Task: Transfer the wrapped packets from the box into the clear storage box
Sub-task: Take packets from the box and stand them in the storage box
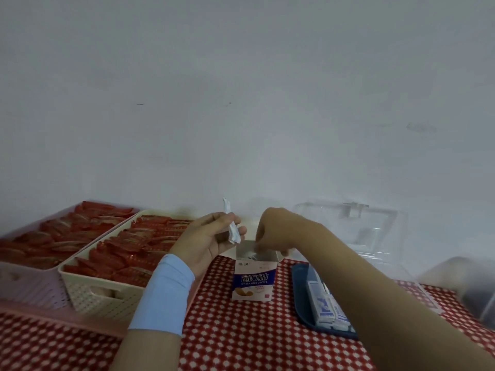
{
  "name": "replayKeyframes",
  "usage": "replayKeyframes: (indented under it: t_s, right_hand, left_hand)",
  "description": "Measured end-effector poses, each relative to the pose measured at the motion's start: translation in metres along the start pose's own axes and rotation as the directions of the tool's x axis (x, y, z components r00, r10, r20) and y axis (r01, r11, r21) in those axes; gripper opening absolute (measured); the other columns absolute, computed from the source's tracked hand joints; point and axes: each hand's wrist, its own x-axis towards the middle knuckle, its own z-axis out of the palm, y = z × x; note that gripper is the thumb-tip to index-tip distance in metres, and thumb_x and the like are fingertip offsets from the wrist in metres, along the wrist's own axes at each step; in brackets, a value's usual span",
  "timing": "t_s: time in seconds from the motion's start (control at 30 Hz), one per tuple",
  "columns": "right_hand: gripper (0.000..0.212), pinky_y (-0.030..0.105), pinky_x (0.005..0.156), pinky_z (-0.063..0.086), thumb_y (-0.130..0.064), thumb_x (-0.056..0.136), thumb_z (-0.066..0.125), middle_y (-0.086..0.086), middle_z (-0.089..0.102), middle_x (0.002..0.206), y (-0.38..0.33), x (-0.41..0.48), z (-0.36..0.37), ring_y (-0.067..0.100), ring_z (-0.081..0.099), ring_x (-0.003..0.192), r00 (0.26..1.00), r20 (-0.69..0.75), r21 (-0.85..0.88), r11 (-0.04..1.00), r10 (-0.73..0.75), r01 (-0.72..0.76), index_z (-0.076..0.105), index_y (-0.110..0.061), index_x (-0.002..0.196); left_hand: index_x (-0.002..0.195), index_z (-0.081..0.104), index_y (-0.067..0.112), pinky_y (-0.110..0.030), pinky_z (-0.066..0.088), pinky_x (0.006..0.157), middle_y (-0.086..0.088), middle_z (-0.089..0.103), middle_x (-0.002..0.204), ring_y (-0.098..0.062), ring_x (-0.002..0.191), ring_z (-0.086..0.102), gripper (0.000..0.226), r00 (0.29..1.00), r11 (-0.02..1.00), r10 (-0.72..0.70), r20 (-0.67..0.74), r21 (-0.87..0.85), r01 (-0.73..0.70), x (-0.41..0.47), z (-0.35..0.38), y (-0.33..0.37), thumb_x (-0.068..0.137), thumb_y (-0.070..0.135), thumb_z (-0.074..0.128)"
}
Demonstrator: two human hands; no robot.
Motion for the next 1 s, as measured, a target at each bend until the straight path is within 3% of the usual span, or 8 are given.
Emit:
replayKeyframes:
  t_s: [0.23,0.43,0.57,0.63,0.7,0.83,0.93,1.0]
  right_hand:
    - [0.018,0.028,0.066,0.051,-0.030,0.090,0.067,0.002,0.060,0.081,-0.010,0.014,0.022,0.016,0.059,0.070,0.995,0.075,-0.100,0.994,0.061,-0.053,0.058,-0.015,0.089]
    - [0.014,0.030,0.067,0.052,-0.024,0.094,0.061,0.004,0.060,0.082,-0.010,0.023,0.031,0.020,0.059,0.073,0.994,0.055,-0.167,0.982,0.099,-0.088,0.061,-0.010,0.094]
    - [0.029,0.023,0.052,0.049,-0.023,0.097,0.052,0.006,0.069,0.100,-0.008,0.021,0.028,0.017,0.065,0.068,0.980,0.194,-0.053,0.998,0.043,-0.033,0.068,-0.018,0.121]
    - [0.033,0.022,0.048,0.046,-0.033,0.099,0.049,0.005,0.068,0.099,-0.011,0.016,0.024,0.016,0.063,0.066,0.973,0.230,-0.012,1.000,0.013,-0.010,0.067,-0.019,0.124]
    - [0.033,0.022,0.053,0.047,-0.037,0.098,0.053,0.004,0.070,0.100,-0.012,0.015,0.023,0.016,0.064,0.072,0.977,0.215,-0.032,0.999,0.015,-0.009,0.069,-0.019,0.121]
    - [0.024,0.030,0.074,0.060,-0.018,0.094,0.063,0.008,0.073,0.096,-0.011,0.019,0.025,0.019,0.069,0.076,0.989,0.117,-0.060,0.994,0.095,-0.088,0.070,-0.010,0.116]
    - [0.026,0.038,0.079,0.062,-0.020,0.086,0.074,0.005,0.076,0.090,-0.009,0.017,0.022,0.018,0.073,0.074,0.993,0.047,0.021,0.994,0.105,-0.107,0.072,-0.013,0.111]
    - [0.027,0.035,0.080,0.062,-0.024,0.082,0.079,0.003,0.076,0.092,-0.006,0.014,0.020,0.017,0.073,0.077,0.994,0.003,0.095,0.990,0.107,-0.106,0.075,-0.015,0.107]
  left_hand:
    - [0.106,0.065,-0.011,-0.032,0.060,0.072,-0.018,0.071,0.091,-0.028,0.090,0.075,0.027,0.999,0.989,0.028,-0.019,0.149,-0.025,0.000,-0.001,-0.004,0.092,0.011,0.067]
    - [0.096,0.064,-0.004,-0.032,0.060,0.073,-0.023,0.070,0.094,-0.028,0.090,0.075,0.017,0.996,0.976,0.062,-0.058,0.210,-0.048,0.002,0.001,-0.003,0.090,0.010,0.069]
    - [0.084,0.063,0.002,-0.037,0.060,0.078,-0.022,0.073,0.096,-0.028,0.090,0.075,0.013,0.993,0.965,0.085,-0.076,0.254,-0.063,0.002,0.002,-0.004,0.090,0.010,0.070]
    - [0.082,0.063,0.003,-0.038,0.060,0.079,-0.021,0.072,0.090,-0.028,0.089,0.075,0.013,0.991,0.961,0.098,-0.087,0.267,-0.071,0.002,0.002,-0.004,0.090,0.010,0.070]
    - [0.081,0.063,0.003,-0.039,0.060,0.080,-0.020,0.072,0.087,-0.028,0.089,0.075,0.014,0.990,0.956,0.100,-0.099,0.287,-0.068,0.002,0.002,-0.004,0.090,0.010,0.070]
    - [0.082,0.064,0.002,-0.045,0.059,0.086,-0.021,0.072,0.088,-0.028,0.088,0.075,0.014,0.990,0.942,0.102,-0.102,0.329,-0.063,0.003,0.001,-0.006,0.090,0.011,0.071]
    - [0.086,0.064,0.001,-0.042,0.060,0.084,-0.024,0.073,0.094,-0.026,0.086,0.076,0.013,0.987,0.927,0.115,-0.108,0.370,-0.068,0.002,0.002,-0.006,0.090,0.011,0.071]
    - [0.086,0.063,0.000,-0.037,0.061,0.079,-0.024,0.072,0.093,-0.025,0.085,0.076,0.014,0.986,0.920,0.124,-0.112,0.385,-0.072,0.001,0.003,-0.005,0.090,0.011,0.070]
